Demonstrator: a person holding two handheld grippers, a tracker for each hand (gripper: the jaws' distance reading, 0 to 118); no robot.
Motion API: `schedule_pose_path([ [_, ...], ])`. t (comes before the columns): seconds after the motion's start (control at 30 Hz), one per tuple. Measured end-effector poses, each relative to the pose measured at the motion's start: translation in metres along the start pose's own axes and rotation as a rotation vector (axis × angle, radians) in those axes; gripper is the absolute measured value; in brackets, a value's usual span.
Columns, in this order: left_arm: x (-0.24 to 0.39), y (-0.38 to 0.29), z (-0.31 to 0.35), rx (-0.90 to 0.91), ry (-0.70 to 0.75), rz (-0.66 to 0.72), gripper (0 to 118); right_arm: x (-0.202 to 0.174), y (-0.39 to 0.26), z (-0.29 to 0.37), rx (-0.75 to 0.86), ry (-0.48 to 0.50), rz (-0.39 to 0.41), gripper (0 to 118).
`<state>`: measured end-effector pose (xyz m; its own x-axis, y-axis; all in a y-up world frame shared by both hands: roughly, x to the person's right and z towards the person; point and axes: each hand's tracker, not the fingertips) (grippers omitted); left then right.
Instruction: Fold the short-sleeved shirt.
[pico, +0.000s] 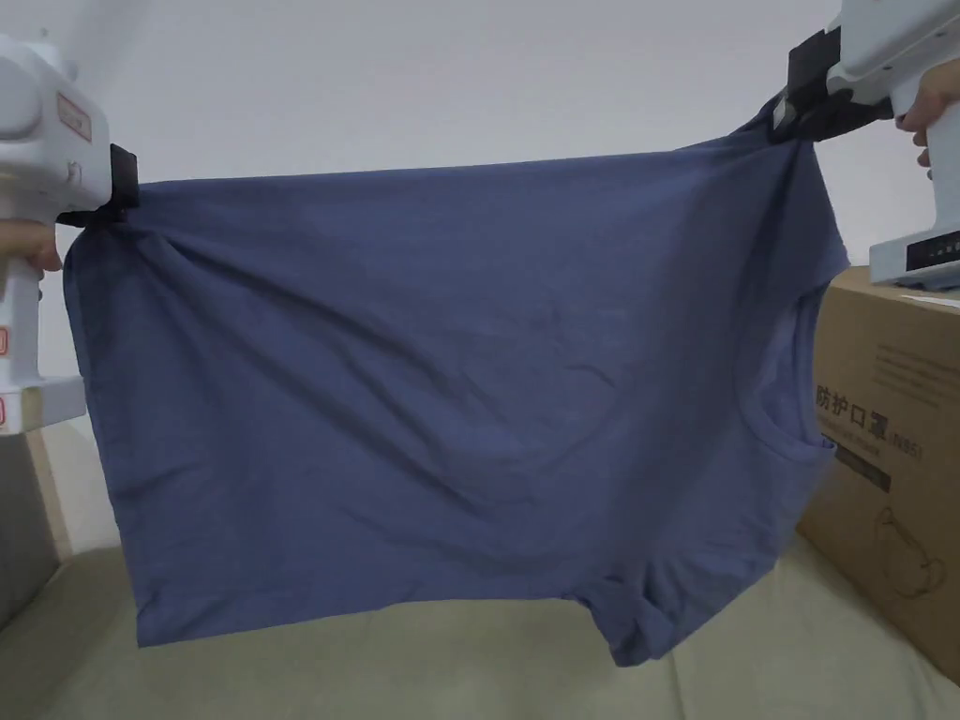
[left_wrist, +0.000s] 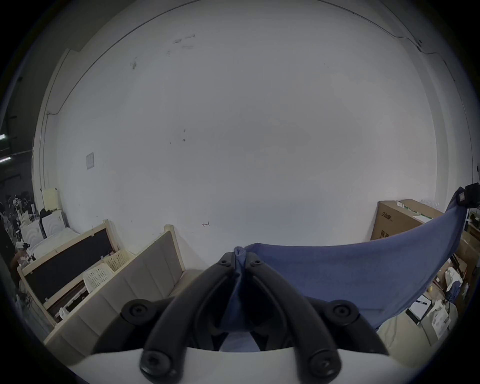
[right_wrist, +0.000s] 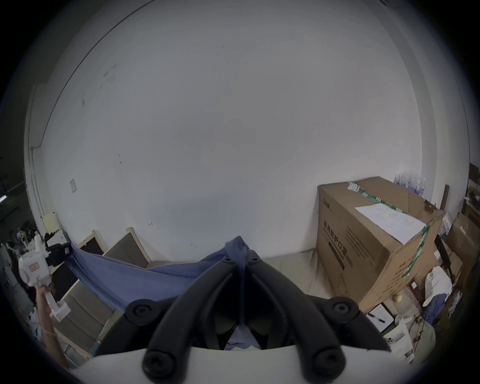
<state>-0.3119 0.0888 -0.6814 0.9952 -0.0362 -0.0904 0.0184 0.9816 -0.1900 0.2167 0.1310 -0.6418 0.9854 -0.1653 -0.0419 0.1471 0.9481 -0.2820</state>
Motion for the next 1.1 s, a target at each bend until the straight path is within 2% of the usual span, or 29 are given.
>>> schedule_pose_path([
  [0.13, 0.005, -0.029, -0.029, -0.027, -0.004, 0.009, 3, 0.002, -0.022, -0.034, -0.067, -0.045, 0.066, 0],
  [0.23, 0.011, -0.077, -0.059, -0.121, -0.019, -0.012, 3, 0.014, -0.061, -0.067, -0.124, -0.053, 0.063, 0],
  [0.3, 0.013, -0.121, -0.078, -0.19, -0.028, 0.007, 3, 0.025, -0.099, -0.091, -0.188, -0.048, 0.025, 0],
  [0.43, 0.018, -0.235, -0.115, -0.373, -0.052, 0.032, 3, 0.052, -0.198, -0.146, -0.367, -0.066, 0.051, 0],
  [0.6, 0.031, -0.385, -0.131, -0.592, -0.097, 0.025, 3, 0.082, -0.34, -0.198, -0.596, -0.126, 0.005, 0],
  [0.7, 0.032, -0.459, -0.124, -0.717, -0.085, -0.001, 3, 0.095, -0.415, -0.196, -0.694, -0.108, 0.001, 0],
  [0.8, 0.019, -0.499, -0.118, -0.766, -0.1, 0.083, 3, 0.106, -0.47, -0.182, -0.771, -0.119, -0.063, 0],
  [1.0, 0.002, -0.497, -0.067, -0.705, -0.137, 0.087, 3, 0.114, -0.51, -0.124, -0.749, -0.096, -0.186, 0],
  [1.1, -0.008, -0.493, -0.023, -0.667, -0.158, 0.047, 3, 0.106, -0.519, -0.074, -0.736, -0.074, -0.163, 0],
])
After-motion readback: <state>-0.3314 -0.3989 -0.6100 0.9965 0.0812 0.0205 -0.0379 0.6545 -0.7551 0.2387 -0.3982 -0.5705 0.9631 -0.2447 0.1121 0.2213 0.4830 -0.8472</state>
